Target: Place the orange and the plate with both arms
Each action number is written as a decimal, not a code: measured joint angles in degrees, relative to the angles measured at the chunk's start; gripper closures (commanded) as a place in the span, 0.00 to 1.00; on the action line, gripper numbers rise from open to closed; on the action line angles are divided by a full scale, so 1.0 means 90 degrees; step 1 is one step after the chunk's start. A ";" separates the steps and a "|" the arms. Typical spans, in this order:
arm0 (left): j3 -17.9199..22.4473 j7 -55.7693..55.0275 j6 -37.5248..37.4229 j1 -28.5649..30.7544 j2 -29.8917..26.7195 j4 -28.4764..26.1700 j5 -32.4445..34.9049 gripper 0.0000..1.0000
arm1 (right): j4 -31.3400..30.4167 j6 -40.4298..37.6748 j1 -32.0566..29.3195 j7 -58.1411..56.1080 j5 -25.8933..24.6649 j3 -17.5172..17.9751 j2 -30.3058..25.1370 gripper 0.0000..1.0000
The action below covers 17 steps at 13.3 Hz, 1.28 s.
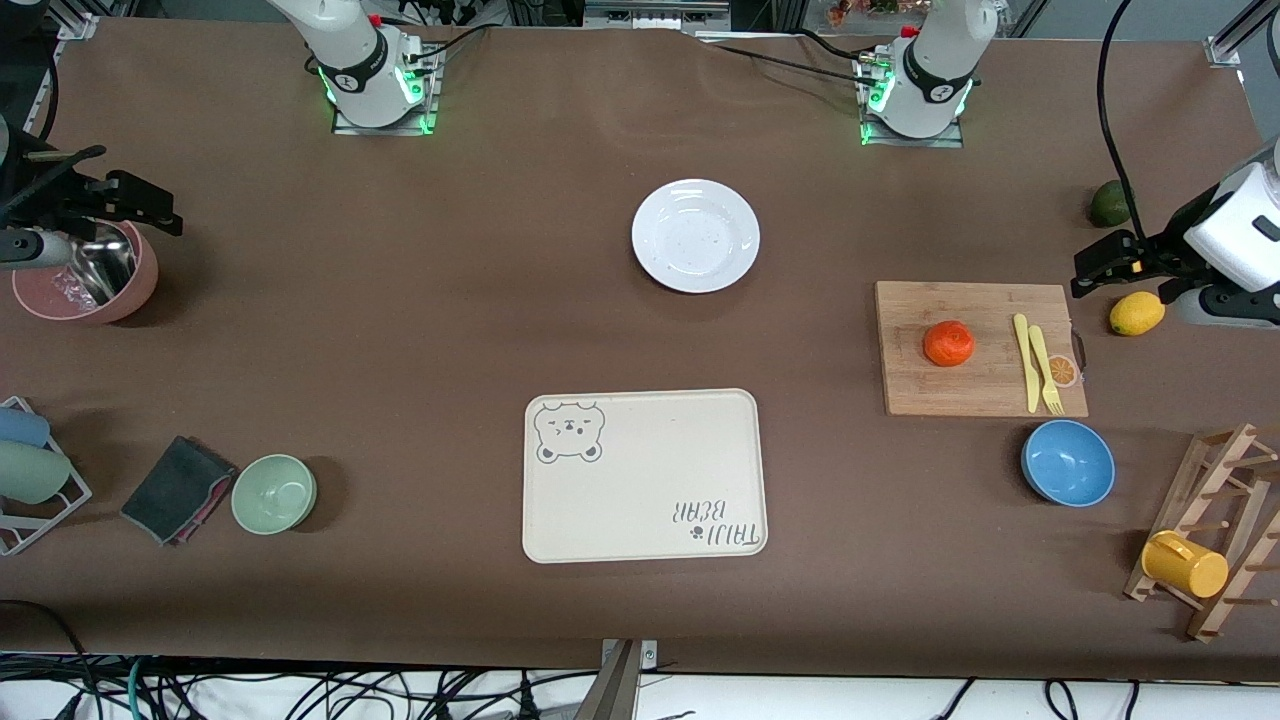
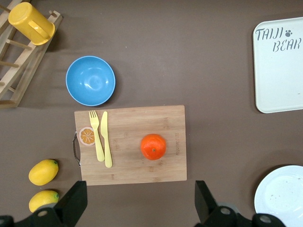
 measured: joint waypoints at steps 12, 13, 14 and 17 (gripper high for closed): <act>0.0000 0.0034 -0.0113 -0.0059 0.1145 -0.0098 0.0294 0.00 | 0.0003 0.0000 0.0000 0.0000 0.0000 0.0000 0.0000 0.00; 0.0000 0.0039 -0.0109 -0.0059 0.1243 -0.0175 0.0338 0.00 | 0.0003 0.0000 0.0000 0.0000 0.0000 0.0000 0.0000 0.00; 0.0001 0.0040 -0.0074 -0.0055 0.1298 -0.0290 0.0346 0.00 | 0.0003 0.0000 0.0001 0.0000 0.0000 0.0001 0.0000 0.00; 0.0010 0.0040 0.0495 -0.0024 0.1316 -0.0929 0.0347 0.00 | 0.0004 0.0000 0.0001 0.0000 0.0000 0.0001 0.0000 0.00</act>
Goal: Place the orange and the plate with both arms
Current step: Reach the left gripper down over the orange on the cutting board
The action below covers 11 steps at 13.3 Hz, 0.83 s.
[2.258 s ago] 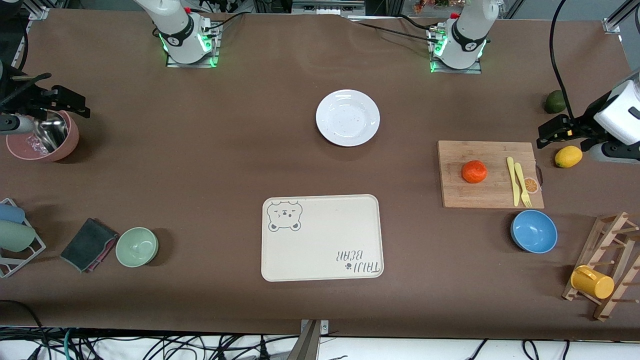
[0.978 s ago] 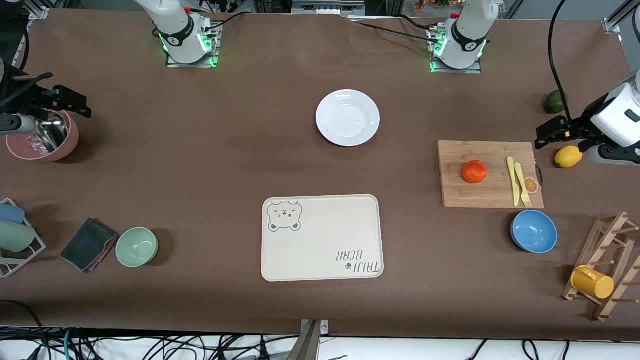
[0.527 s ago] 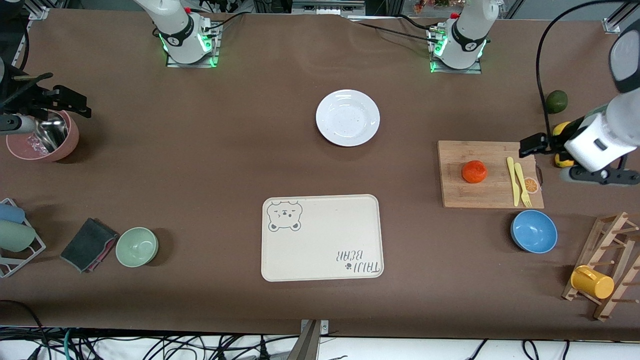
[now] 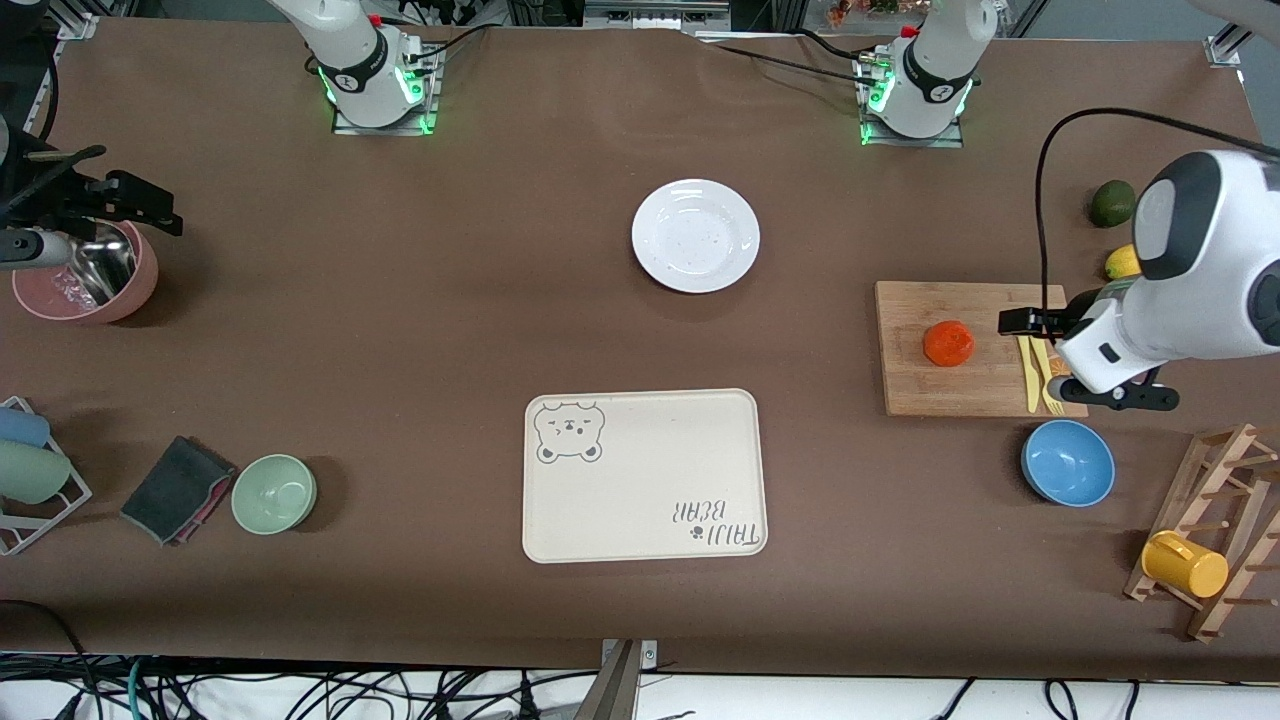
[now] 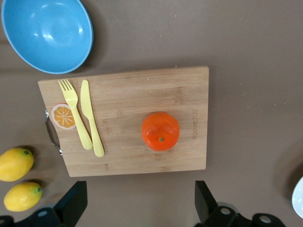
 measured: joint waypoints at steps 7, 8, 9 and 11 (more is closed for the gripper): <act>0.0017 0.0003 0.1680 0.0118 -0.0285 -0.1763 -0.0001 0.00 | 0.0000 -0.0057 0.0002 0.0000 0.0000 0.0001 0.0000 0.00; 0.0017 0.0003 0.1937 0.0154 -0.0313 -0.1988 -0.0008 0.00 | 0.0000 -0.0065 0.0002 0.0000 0.0000 0.0001 0.0000 0.00; 0.0018 0.0003 0.2265 0.0183 -0.0326 -0.2240 -0.0018 0.00 | 0.0000 -0.0066 0.0003 0.0000 0.0000 0.0011 0.0000 0.00; 0.0016 0.0000 0.2895 0.0194 -0.0323 -0.2743 -0.0200 0.00 | 0.0000 -0.0068 0.0007 0.0000 0.0000 0.0088 0.0000 0.00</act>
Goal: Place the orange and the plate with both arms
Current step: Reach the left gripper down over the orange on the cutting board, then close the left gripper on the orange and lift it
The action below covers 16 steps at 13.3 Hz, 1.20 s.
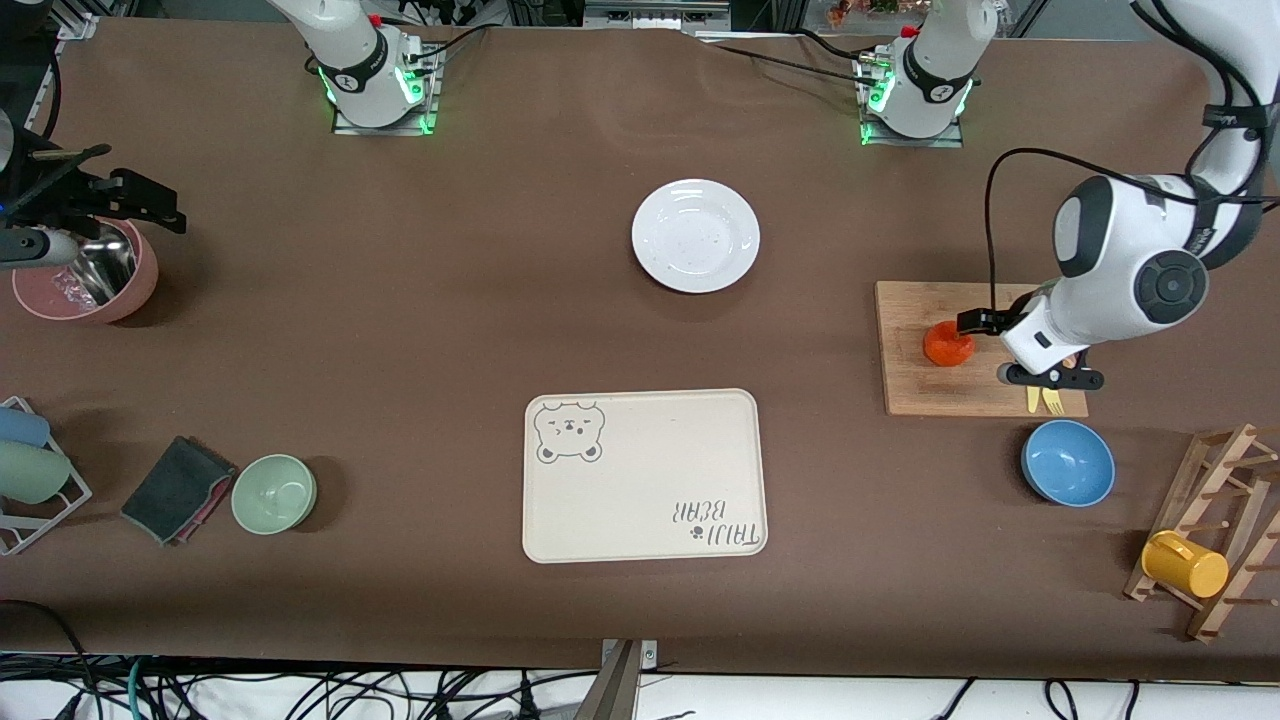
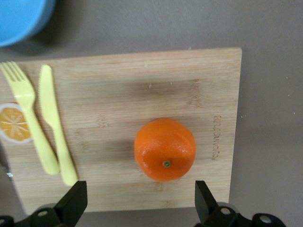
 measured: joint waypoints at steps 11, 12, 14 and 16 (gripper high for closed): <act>-0.0113 -0.0069 0.0752 -0.0083 0.0386 -0.0384 -0.0212 0.00 | 0.0000 -0.0032 0.0007 0.0000 0.0000 0.0120 -0.0001 0.00; -0.0113 -0.0069 0.0781 -0.0084 0.0433 -0.0360 -0.0212 0.00 | 0.0000 -0.0032 0.0007 0.0000 0.0000 0.0120 -0.0001 0.00; -0.0114 -0.0069 0.0823 -0.0084 0.0569 -0.0264 -0.0212 0.00 | 0.0001 -0.0033 0.0006 0.0000 0.0000 0.0119 -0.0001 0.00; -0.0113 -0.0069 0.0826 -0.0084 0.0693 -0.0185 -0.0212 0.00 | 0.0001 -0.0034 0.0005 0.0000 0.0000 0.0116 -0.0001 0.00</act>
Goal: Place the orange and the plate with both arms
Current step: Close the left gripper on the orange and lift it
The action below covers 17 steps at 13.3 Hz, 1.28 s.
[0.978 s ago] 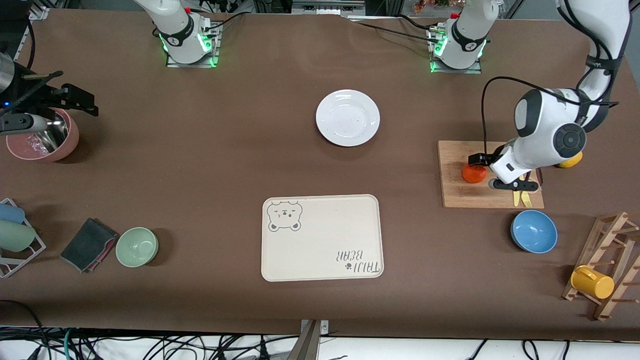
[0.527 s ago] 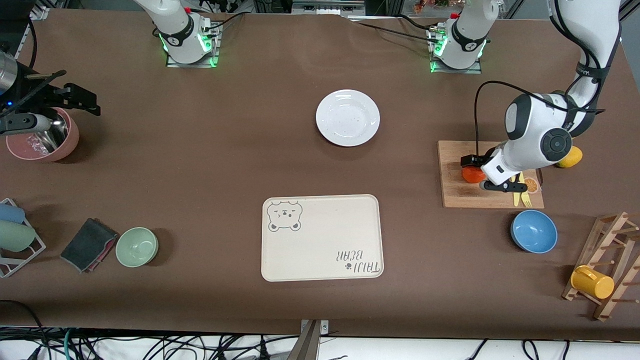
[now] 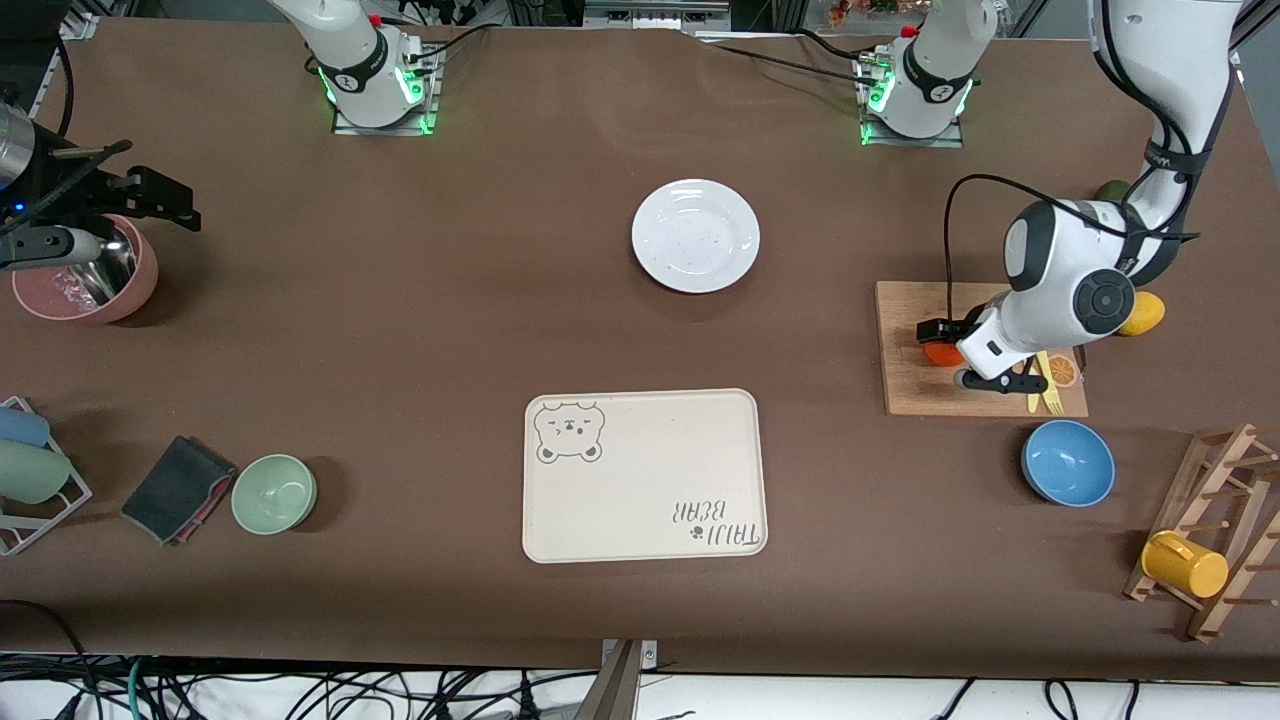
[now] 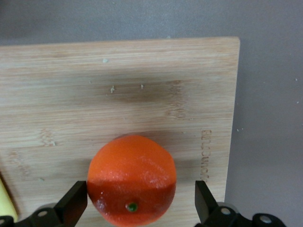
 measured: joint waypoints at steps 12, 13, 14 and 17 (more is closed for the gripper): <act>0.0013 0.0010 0.0006 0.0003 0.0458 0.0231 0.0006 0.15 | 0.0001 -0.0108 0.0000 0.0000 0.0000 0.0000 -0.0001 0.00; 0.0014 0.0012 0.0006 0.0003 0.0488 0.0239 0.0006 0.28 | 0.0000 -0.0141 0.0000 0.0000 0.0000 0.0000 -0.0001 0.00; 0.0014 0.0012 0.0006 0.0003 0.0504 0.0241 0.0007 0.43 | 0.0001 -0.0157 0.0000 0.0000 0.0000 0.0000 -0.0001 0.00; 0.0012 0.0012 -0.0002 0.0003 0.0502 0.0268 0.0010 0.69 | 0.0001 -0.0162 0.0000 0.0000 0.0000 0.0003 -0.0001 0.00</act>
